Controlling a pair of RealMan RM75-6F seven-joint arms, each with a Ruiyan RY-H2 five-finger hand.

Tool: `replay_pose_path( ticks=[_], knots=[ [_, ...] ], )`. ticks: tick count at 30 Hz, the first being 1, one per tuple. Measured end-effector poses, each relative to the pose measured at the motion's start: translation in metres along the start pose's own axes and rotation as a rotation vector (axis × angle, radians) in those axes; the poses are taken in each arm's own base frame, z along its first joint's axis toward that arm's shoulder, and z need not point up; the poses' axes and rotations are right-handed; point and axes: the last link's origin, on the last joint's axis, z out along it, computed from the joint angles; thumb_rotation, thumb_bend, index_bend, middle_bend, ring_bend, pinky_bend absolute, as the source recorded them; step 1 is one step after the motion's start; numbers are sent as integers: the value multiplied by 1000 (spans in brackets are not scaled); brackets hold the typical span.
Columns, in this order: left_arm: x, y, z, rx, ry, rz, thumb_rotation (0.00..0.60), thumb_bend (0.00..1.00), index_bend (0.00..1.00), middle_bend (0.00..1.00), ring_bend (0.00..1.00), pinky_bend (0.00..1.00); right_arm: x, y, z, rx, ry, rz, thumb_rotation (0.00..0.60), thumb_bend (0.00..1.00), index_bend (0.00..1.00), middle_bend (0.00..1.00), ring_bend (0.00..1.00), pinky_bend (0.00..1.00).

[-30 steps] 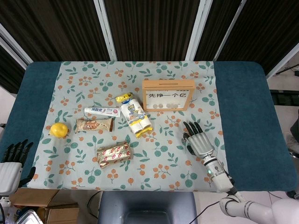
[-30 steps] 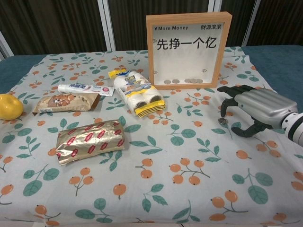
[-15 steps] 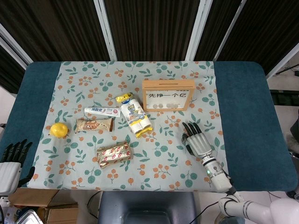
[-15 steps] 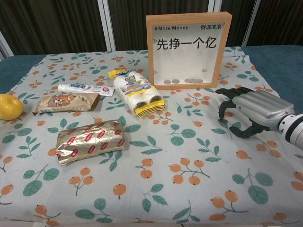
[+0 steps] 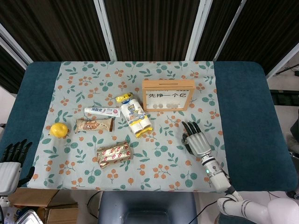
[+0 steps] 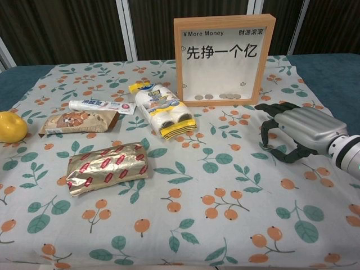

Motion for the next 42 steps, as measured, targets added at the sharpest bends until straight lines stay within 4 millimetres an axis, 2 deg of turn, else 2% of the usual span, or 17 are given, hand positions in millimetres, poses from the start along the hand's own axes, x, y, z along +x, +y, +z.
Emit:
replay_pose_path(
  ticks=[11,21,33,42],
  knots=[
    [-1,-1,0,-1,-1,-4,600,399,0,0,0,0,-1,1,1,-3,15,-16,600,515,649,39,0,0],
    [-1,-2,0,-1,3,-9,600,400,0,0,0,0,-1,1,0,10,34,-31,600,515,529,43,0,0],
    [-1,-1,0,-10,9,-11,600,400,0,0,0,0,-1,2,1,12,56,-25,600,521,598,68,0,0],
    [-1,1,3,-15,2,-6,600,400,0,0,0,0,-1,3,3,13,68,-23,600,523,611,80,0,0]
  ],
)
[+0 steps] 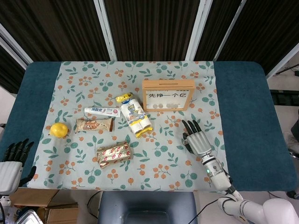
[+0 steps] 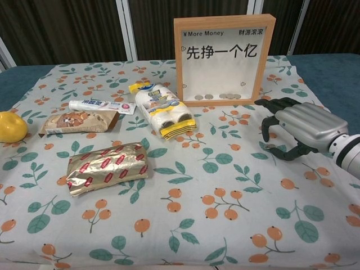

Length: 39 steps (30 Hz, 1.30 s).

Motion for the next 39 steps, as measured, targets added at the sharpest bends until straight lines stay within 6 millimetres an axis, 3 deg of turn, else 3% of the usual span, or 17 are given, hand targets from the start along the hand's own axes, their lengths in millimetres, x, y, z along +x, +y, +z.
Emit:
replay_pose_path(
  ticks=[39],
  knots=[
    [-2,-4,-1,14,-10,1,600,399,0,0,0,0,1,-5,8,-9,8,34,600,564,698,118,0,0]
  ],
)
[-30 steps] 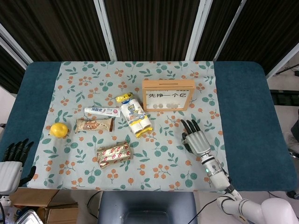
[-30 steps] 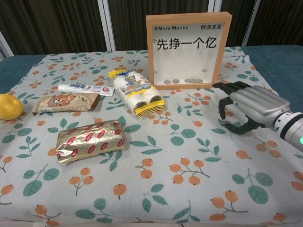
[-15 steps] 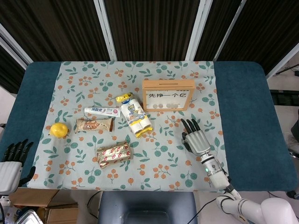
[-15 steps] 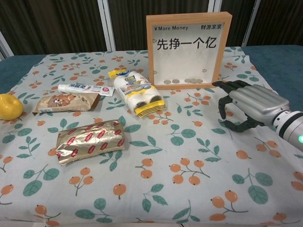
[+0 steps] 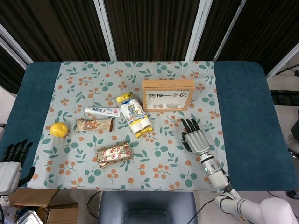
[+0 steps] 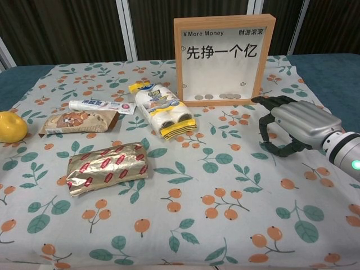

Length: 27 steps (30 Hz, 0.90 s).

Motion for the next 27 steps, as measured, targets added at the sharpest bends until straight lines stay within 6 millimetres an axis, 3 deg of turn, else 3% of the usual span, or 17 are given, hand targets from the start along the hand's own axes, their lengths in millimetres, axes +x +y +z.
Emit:
replay_pose_path(
  ticks=[9,17,21,27],
  knots=[
    [-1,-1,0,1,-1,-4,600,399,0,0,0,0,5,1,-2,0,22,10,600,567,704,120,0,0],
    [1,0,0,-2,6,-7,600,399,0,0,0,0,23,5,-10,13,83,39,600,567,705,121,0,0],
    [2,0,0,-3,11,-9,600,400,0,0,0,0,43,4,-16,31,144,73,600,567,705,122,0,0],
    [2,2,0,-10,11,-14,600,399,0,0,0,0,96,-2,-23,69,281,141,600,568,708,132,0,0]
  ],
)
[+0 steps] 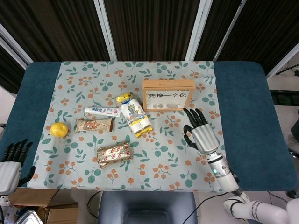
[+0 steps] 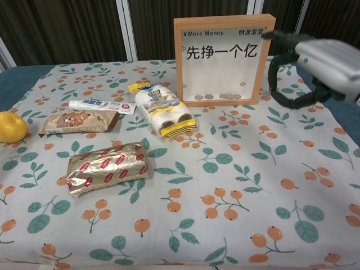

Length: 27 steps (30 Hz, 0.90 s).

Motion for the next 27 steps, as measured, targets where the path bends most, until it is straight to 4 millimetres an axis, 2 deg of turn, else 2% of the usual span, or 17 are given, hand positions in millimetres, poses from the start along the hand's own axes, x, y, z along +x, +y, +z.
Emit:
replay_pose_path(
  ticks=[3,7,13,19,27],
  knots=[
    [-1,1,0,-3,-3,-4,600,399,0,0,0,0,32,-10,13,18,75,20,600,570,709,132,0,0],
    [1,1,0,-3,1,-10,600,398,0,0,0,0,74,-22,45,16,161,23,600,570,711,132,0,0],
    [2,-1,0,-1,1,-13,600,399,0,0,0,0,110,-28,98,-37,196,-62,600,574,719,132,0,0],
    [0,0,0,-3,-11,-17,600,401,0,0,0,0,115,-36,144,-46,154,-188,600,574,726,132,0,0],
    [0,-4,0,3,-12,-30,600,399,0,0,0,0,100,-44,170,-84,58,-244,600,574,726,132,0,0]
  ],
)
